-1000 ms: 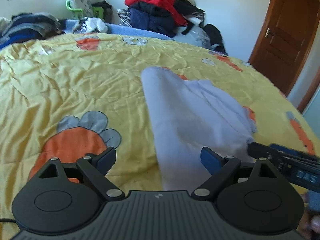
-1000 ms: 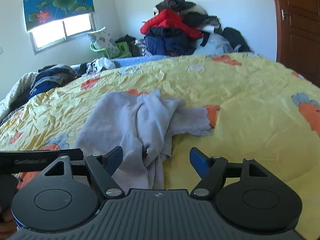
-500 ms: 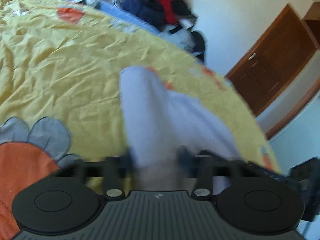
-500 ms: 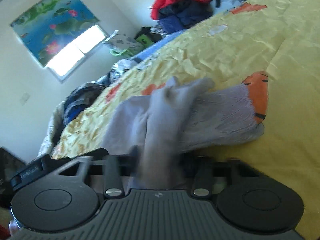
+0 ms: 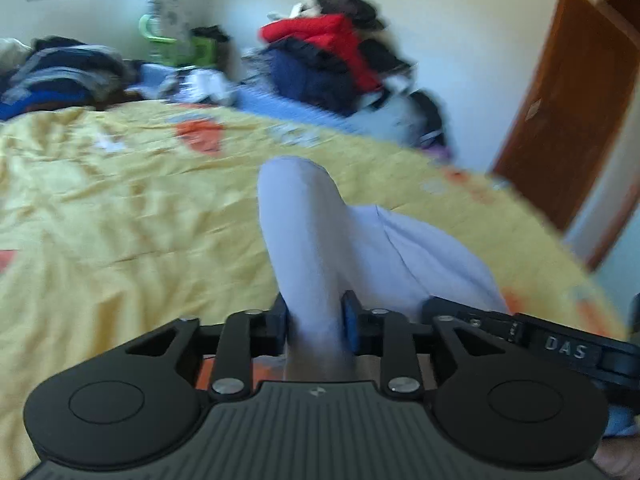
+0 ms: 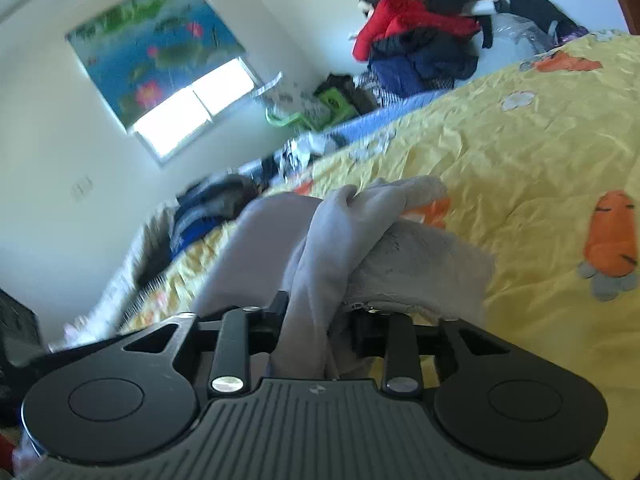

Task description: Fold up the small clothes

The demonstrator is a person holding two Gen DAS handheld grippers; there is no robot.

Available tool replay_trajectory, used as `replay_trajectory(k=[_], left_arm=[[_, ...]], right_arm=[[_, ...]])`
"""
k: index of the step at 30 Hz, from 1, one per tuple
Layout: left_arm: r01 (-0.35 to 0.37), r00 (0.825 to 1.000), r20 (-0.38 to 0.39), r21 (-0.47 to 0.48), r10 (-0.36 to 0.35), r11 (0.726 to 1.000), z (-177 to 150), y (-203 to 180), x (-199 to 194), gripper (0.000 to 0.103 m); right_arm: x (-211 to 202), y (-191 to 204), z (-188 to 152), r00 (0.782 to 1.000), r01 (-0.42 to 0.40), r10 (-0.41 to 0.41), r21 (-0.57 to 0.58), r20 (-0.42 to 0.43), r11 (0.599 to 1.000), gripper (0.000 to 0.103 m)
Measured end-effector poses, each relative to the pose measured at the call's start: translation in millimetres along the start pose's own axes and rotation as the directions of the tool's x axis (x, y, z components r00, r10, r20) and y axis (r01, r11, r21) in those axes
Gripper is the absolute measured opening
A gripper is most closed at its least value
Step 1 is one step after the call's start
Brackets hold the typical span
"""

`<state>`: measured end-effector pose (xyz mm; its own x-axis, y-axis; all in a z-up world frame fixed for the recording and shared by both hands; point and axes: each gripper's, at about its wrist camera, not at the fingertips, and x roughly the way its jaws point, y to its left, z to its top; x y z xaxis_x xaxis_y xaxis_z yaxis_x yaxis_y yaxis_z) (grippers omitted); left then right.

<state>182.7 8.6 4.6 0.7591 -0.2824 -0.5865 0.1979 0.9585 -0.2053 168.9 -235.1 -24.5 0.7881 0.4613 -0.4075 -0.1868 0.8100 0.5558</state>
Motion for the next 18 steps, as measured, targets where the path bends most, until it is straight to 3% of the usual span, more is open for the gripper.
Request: replay_trajectory(k=[1,3,4,5,7,9,10,13,14,16,18], left_arm=[[-0.057,0.998,-0.011,0.026,0.057,0.998,-4,0,1,0.031],[-0.148,0.988,-0.025,0.07,0.15,0.987,-14,0,0,0.031],[-0.151,0.988,-0.023,0.076,0.153,0.986,-19,2,-5,0.039],[-0.146,0.989,-0.019,0.074,0.148,0.987,-24,4,-10,0.059],[-0.154,0.988,-0.01,0.053,0.154,0.987,-35,7,-24,0.082],[-0.156,0.988,0.025,0.066,0.154,0.986,-46,2,-34,0.082],[-0.161,0.987,0.026,0.091,0.159,0.983,-50,-3,-34,0.082],[-0.19,0.981,-0.009,0.147,0.194,0.971,-56,-14,-19,0.082],[-0.197,0.979,-0.02,0.141,0.202,0.97,-58,-16,-19,0.082],[-0.178,0.983,-0.015,0.111,0.18,0.978,-60,-16,-25,0.082],[-0.168,0.986,-0.001,0.108,0.169,0.98,-64,-18,-34,0.082]], right_arm=[[7,2,-3,0.999,0.035,-0.035,-0.019,-0.024,0.999,0.05],[18,3,-11,0.984,0.168,-0.172,-0.073,-0.056,0.983,0.052],[19,3,-13,0.969,0.237,-0.243,-0.106,-0.051,0.966,0.056],[13,2,-16,0.958,0.28,-0.285,-0.119,-0.025,0.953,0.059],[-7,5,-17,0.939,0.343,-0.341,-0.125,0.039,0.931,0.057],[-29,22,-23,0.928,0.372,-0.353,-0.2,0.122,0.907,0.054],[-35,33,-29,0.935,0.353,-0.327,-0.264,0.136,0.898,0.055],[-35,52,-48,0.965,0.257,-0.253,-0.413,0.064,0.874,0.062],[-28,53,-52,0.963,0.252,-0.269,-0.437,0.025,0.863,0.062],[-14,44,-58,0.926,0.337,-0.377,-0.444,-0.001,0.83,0.064],[-23,34,-56,0.925,0.357,-0.38,-0.366,0.008,0.86,0.064]])
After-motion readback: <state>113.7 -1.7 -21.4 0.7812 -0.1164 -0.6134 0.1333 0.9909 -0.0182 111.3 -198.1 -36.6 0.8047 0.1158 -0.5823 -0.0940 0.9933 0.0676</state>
